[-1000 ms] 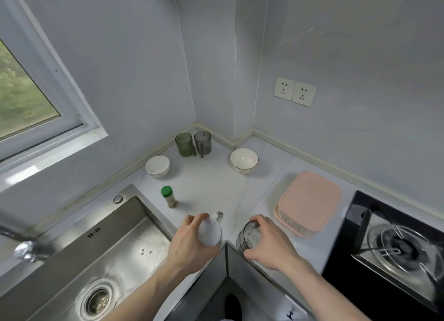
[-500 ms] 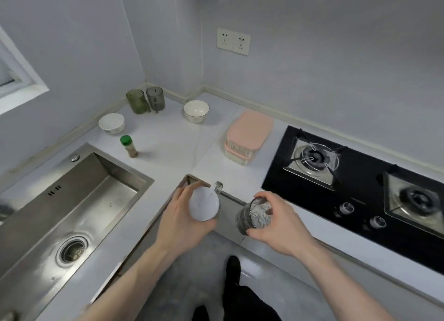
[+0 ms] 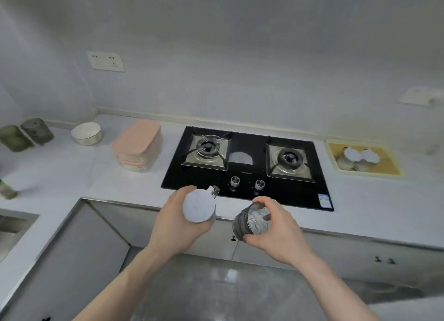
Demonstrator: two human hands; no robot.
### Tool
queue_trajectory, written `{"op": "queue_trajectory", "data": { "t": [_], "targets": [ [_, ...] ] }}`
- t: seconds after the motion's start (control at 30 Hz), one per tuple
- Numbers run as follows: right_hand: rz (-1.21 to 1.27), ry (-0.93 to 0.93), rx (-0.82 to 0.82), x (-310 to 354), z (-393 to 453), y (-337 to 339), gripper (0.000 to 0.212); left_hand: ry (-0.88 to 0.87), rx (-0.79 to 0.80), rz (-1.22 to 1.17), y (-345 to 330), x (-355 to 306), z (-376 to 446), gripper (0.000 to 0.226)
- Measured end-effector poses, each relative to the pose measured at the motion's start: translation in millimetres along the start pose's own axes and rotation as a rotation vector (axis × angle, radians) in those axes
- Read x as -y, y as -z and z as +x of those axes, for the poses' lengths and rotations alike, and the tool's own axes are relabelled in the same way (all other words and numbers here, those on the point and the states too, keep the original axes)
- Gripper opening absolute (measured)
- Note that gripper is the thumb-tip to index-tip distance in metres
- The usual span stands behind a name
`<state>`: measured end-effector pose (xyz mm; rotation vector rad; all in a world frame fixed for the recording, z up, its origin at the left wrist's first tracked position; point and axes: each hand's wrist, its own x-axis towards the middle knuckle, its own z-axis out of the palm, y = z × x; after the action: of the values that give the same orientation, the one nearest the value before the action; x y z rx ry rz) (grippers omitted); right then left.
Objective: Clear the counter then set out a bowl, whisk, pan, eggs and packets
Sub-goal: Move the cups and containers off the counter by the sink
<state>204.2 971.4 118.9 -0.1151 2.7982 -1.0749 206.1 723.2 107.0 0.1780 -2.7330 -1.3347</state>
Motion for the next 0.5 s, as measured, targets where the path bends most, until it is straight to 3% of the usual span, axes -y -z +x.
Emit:
{"op": "queue_trajectory", "data": {
  "t": [0.23,0.5],
  "targets": [
    [-0.024,-0.145,-0.15,-141,-41,125,0.081,-0.131,0.135,-0.071,-143,-121,1,0.077],
    [0.04,-0.219,-0.279,-229,-49,207,0.08,-0.251,0.28,-0.047,-238,-207,26,0.072]
  ]
}}
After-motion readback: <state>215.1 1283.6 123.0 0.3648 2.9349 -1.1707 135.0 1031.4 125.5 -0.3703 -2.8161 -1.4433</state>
